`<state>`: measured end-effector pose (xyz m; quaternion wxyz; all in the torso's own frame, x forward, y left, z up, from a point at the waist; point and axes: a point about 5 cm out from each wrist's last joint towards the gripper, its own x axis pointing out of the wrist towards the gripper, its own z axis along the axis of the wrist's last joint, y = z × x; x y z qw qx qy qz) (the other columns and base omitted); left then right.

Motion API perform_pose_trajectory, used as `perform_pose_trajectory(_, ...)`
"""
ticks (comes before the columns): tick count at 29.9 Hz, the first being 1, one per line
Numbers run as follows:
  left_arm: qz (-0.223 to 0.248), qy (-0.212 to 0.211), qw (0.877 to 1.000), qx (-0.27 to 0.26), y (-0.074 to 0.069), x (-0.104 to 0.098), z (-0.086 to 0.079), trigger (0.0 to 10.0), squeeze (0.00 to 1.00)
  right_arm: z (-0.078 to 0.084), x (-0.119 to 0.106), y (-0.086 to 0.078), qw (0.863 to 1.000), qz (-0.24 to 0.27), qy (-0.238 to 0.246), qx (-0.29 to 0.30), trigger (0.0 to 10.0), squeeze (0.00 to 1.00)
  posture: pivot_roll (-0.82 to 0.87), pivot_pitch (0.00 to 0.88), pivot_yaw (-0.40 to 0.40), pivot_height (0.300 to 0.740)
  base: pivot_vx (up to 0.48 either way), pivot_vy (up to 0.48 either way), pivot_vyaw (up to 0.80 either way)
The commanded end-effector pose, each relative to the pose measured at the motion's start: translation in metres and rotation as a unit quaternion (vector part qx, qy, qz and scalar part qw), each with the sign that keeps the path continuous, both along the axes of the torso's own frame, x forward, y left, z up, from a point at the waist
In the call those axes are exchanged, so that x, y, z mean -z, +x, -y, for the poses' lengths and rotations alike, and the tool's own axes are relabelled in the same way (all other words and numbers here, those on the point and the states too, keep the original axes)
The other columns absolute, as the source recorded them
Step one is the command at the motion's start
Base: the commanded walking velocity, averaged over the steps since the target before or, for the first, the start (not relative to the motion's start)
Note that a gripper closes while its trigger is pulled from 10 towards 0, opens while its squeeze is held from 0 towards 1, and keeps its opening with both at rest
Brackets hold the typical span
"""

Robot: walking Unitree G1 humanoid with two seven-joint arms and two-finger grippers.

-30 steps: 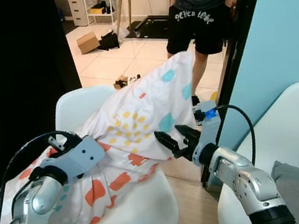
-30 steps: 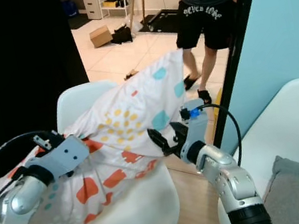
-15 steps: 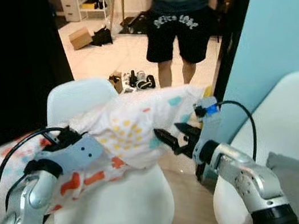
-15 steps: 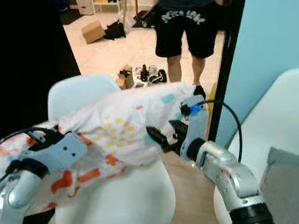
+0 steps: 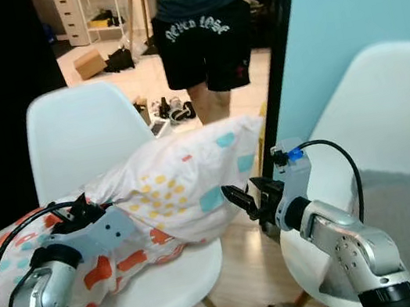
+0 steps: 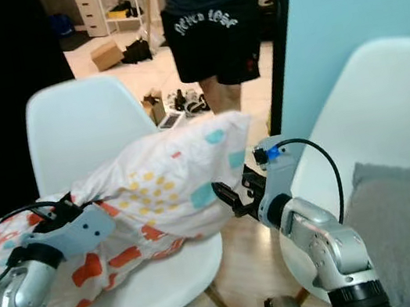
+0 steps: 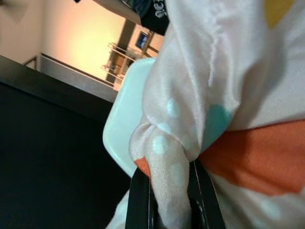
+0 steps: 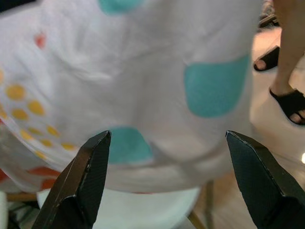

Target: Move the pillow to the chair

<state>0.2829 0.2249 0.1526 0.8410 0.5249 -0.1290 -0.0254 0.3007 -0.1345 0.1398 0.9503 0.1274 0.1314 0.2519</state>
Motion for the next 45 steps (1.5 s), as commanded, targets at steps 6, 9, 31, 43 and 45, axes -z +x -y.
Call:
perform_pose_trajectory(6,0.028,-0.023,0.999,0.012,0.014,-0.012,0.009,10.0,0.00,-0.003,-0.010,-0.002,0.999,-0.003,-0.027,-0.026,10.0,0.00,-0.06,0.090,-0.053,0.515,0.000,0.000,0.00)
perform_pose_trajectory(9,0.008,-0.061,0.998,0.016,0.017,-0.006,0.012,10.0,0.00,-0.004,-0.009,-0.006,0.997,-0.021,-0.049,-0.048,10.0,0.00,-0.07,0.109,-0.054,0.500,0.000,0.000,0.00)
perform_pose_trajectory(31,0.066,-0.072,0.985,-0.144,0.067,-0.067,-0.065,10.0,0.00,0.008,-0.025,-0.001,0.997,-0.024,-0.063,-0.030,10.0,0.00,-0.09,0.168,-0.089,0.490,0.000,0.000,0.00)
perform_pose_trajectory(43,0.130,0.061,0.939,-0.313,0.050,-0.068,-0.122,10.0,1.00,0.005,-0.034,0.001,0.998,-0.009,-0.049,-0.027,10.0,0.00,-0.09,0.161,-0.094,0.490,0.000,0.000,0.00)
perform_pose_trajectory(45,0.154,0.072,0.933,-0.316,0.049,-0.075,-0.124,10.0,1.00,0.005,-0.035,0.002,0.999,-0.007,-0.046,-0.027,10.0,0.00,-0.09,0.158,-0.096,0.490,0.000,0.000,0.00)
